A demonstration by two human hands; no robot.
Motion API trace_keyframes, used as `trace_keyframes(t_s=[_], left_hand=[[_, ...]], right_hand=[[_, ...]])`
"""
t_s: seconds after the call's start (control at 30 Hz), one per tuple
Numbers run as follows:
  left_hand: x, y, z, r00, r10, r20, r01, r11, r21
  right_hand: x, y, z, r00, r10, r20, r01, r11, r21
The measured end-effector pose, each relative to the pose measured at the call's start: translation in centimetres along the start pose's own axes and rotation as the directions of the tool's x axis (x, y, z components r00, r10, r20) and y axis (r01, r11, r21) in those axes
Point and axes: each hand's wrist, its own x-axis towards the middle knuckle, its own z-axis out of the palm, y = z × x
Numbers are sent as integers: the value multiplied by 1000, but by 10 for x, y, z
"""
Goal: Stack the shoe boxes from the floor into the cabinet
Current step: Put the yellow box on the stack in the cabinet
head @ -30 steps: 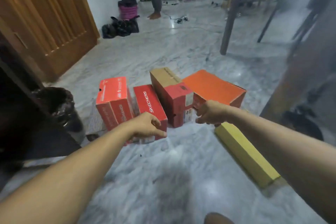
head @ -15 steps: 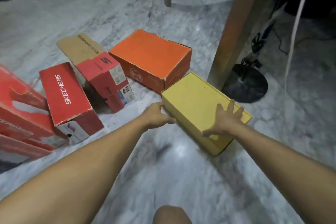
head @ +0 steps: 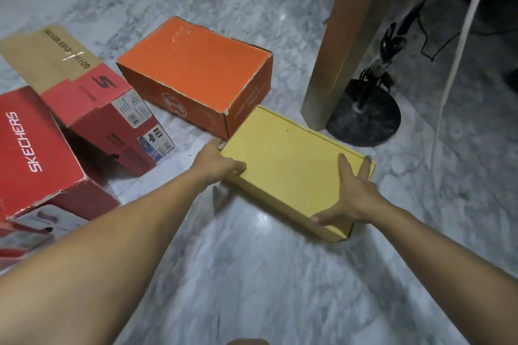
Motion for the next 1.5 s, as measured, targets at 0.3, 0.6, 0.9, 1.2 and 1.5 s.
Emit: trace_keyframes(t_s=[0.3, 0.6, 0.9, 1.2, 1.5], left_hand=[[-25, -29, 16, 995, -2, 103, 20, 983, -181], [-76, -33, 1, 995, 23, 96, -3, 977, -212], [-146, -38, -49, 993, 31, -113, -64, 952, -299], [-215, -59, -116, 957, -16, -290, -110, 903, -414], [-288, -63, -206, 918, -3, -397, -246, 781, -574]], right_hand=[[-4, 30, 7, 994, 101, 53, -114, 865, 488], [-37, 30, -10, 994, 22, 111, -67, 904, 422], [-99, -20, -44, 996, -81, 36, 56, 896, 440], [-151, -86, -51, 974, -207, -95, 227, 841, 491], [-211, -167, -62, 887, -413, -207, 455, 701, 549]])
